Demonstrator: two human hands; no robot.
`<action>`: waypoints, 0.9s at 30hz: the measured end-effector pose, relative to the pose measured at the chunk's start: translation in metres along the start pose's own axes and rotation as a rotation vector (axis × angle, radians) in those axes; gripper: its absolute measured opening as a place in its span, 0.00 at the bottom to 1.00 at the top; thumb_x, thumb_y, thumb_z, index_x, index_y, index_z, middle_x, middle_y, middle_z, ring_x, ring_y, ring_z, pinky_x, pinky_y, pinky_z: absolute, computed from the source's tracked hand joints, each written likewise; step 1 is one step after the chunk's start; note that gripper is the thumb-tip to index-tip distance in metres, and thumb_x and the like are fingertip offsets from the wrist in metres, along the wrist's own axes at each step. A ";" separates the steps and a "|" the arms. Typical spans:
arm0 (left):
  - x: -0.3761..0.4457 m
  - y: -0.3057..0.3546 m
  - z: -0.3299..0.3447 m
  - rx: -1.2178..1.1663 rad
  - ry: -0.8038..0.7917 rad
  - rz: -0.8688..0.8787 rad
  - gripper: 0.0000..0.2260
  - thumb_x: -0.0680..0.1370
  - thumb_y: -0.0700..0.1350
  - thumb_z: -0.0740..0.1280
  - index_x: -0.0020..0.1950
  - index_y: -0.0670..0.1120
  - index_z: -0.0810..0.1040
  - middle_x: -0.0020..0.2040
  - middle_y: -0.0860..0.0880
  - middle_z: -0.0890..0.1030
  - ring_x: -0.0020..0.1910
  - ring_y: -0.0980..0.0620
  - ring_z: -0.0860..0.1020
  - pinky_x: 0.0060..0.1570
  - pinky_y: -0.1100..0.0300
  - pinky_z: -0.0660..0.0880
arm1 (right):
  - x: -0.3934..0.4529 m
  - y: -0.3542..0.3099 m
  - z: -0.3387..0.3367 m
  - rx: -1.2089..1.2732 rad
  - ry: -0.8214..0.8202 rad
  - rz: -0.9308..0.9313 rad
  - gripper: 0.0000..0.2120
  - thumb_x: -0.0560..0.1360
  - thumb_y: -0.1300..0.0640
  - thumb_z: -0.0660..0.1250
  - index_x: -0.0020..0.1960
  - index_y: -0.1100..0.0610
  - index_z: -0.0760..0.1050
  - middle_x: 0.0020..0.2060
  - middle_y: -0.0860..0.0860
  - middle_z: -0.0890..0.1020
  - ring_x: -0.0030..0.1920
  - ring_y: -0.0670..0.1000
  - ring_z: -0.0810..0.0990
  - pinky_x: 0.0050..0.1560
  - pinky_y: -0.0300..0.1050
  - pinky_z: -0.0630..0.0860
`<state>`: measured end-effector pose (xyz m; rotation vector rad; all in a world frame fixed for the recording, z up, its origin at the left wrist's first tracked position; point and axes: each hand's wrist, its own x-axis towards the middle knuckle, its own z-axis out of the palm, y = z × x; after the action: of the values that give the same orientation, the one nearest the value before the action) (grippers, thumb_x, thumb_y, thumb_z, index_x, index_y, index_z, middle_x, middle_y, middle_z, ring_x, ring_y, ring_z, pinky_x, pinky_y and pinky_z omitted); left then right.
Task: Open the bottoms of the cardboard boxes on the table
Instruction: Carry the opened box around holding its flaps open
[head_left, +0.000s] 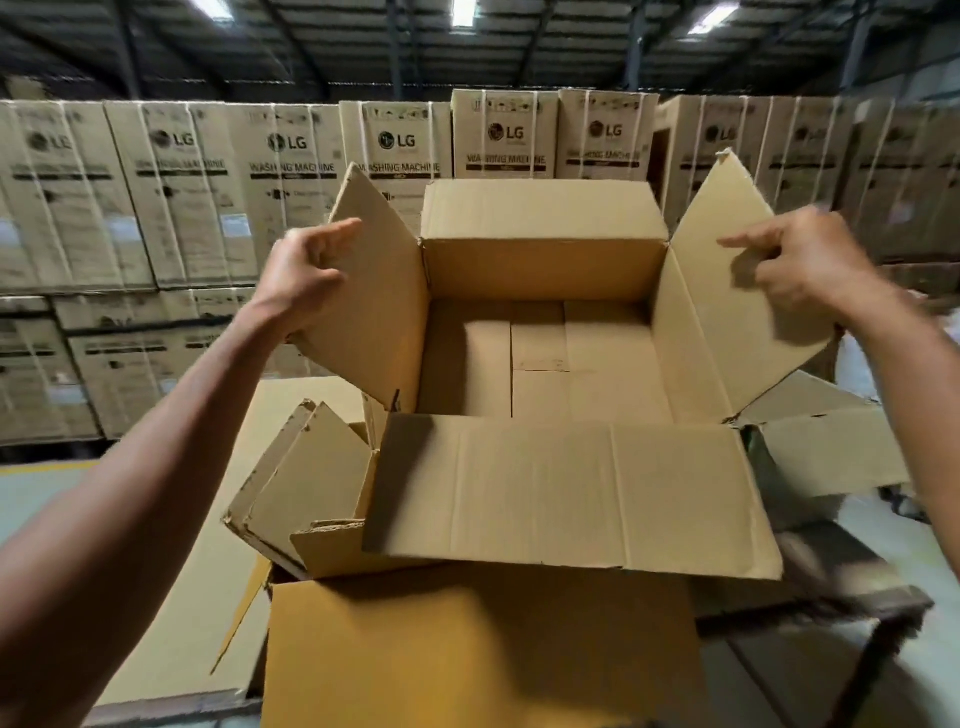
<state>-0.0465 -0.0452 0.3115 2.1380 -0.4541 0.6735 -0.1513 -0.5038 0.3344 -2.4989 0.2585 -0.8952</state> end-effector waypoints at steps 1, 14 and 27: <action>0.002 -0.005 0.003 0.025 0.006 -0.015 0.32 0.72 0.25 0.63 0.75 0.45 0.70 0.71 0.49 0.75 0.69 0.57 0.73 0.70 0.61 0.67 | 0.010 0.002 0.012 0.014 -0.021 -0.014 0.24 0.73 0.71 0.71 0.66 0.55 0.78 0.68 0.54 0.78 0.71 0.55 0.72 0.73 0.49 0.66; 0.004 -0.070 0.045 0.191 -0.025 -0.259 0.32 0.73 0.27 0.64 0.73 0.50 0.73 0.65 0.55 0.77 0.64 0.58 0.75 0.60 0.63 0.71 | 0.075 0.036 0.134 0.070 -0.318 -0.105 0.24 0.75 0.73 0.67 0.67 0.54 0.78 0.66 0.51 0.79 0.69 0.53 0.74 0.69 0.46 0.68; -0.003 -0.137 0.067 0.327 -0.228 -0.322 0.30 0.73 0.26 0.66 0.73 0.45 0.73 0.69 0.44 0.76 0.68 0.47 0.75 0.66 0.56 0.72 | 0.065 0.051 0.199 0.119 -0.500 -0.056 0.24 0.76 0.74 0.63 0.68 0.55 0.77 0.63 0.51 0.81 0.64 0.50 0.78 0.64 0.45 0.70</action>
<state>0.0445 -0.0172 0.1921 2.5369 -0.1141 0.3387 0.0247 -0.4964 0.2102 -2.5279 -0.0305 -0.2727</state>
